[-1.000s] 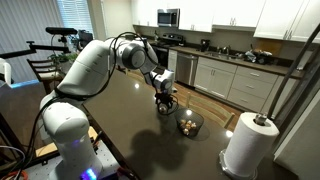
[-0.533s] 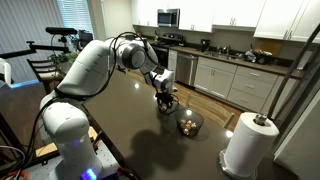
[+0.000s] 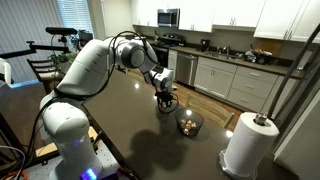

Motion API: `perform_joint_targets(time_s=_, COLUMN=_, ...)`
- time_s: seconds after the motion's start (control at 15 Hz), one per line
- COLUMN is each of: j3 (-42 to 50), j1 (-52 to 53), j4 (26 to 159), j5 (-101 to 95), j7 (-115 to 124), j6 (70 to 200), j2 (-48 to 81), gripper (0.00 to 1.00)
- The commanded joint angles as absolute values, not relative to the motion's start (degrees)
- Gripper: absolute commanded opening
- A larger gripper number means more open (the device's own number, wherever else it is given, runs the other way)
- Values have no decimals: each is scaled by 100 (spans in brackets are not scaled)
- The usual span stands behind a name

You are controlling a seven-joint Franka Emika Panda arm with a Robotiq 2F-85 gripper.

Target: Move the basket to the right, pick up all the objects from the table and put them in the basket

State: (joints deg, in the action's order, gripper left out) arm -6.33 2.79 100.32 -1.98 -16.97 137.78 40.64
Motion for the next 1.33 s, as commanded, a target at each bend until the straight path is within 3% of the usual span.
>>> perform_joint_targets(time_s=0.0, j3=-552, j1=304, j4=10350, j5=-323, j7=-1478, j6=13890, j2=3622, gripper=11)
perform_joint_targets(time_s=1.27, j3=35, j1=261, j4=11085, j5=-293, j7=-273, j6=14357, j2=2321, gripper=12)
